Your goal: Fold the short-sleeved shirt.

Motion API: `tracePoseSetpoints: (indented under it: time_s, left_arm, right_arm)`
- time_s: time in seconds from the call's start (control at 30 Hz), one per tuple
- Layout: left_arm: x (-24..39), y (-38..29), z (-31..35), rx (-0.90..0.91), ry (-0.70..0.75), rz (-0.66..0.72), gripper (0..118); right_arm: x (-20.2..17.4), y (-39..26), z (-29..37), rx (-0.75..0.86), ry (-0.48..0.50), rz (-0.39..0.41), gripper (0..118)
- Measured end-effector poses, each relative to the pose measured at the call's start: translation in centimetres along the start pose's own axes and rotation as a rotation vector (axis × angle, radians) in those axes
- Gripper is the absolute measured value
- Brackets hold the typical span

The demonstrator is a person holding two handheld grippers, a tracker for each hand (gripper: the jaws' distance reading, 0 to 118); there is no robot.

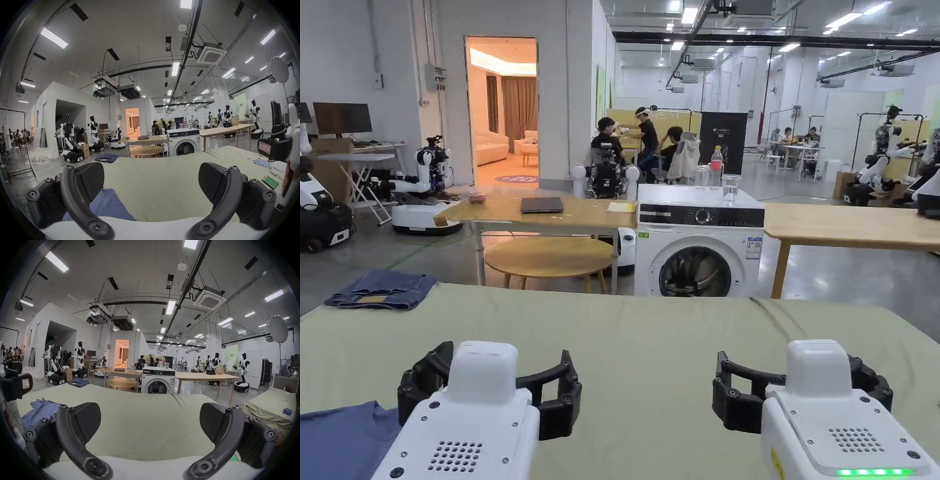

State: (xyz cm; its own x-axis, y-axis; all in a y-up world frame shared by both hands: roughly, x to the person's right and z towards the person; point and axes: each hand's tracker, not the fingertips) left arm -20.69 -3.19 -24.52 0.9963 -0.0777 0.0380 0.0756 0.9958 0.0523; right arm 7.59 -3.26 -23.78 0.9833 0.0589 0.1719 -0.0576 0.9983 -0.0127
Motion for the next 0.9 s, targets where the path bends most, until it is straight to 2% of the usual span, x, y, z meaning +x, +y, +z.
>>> tracePoseSetpoints:
  time_s: [0.43,0.6,0.9]
  left_arm:
    - [0.14,-0.13,0.01,0.000,-0.008,-0.010,114]
    - [0.20,-0.05,0.05,0.002,-0.012,-0.006,114]
    - [0.18,-0.09,0.21,0.009,-0.023,-0.012,114]
  right_arm:
    - [0.02,-0.05,0.05,0.006,-0.022,0.025,118]
    - [0.21,-0.04,0.15,-0.003,0.006,-0.011,118]
    - [0.40,-0.04,0.08,-0.004,-0.010,-0.024,118]
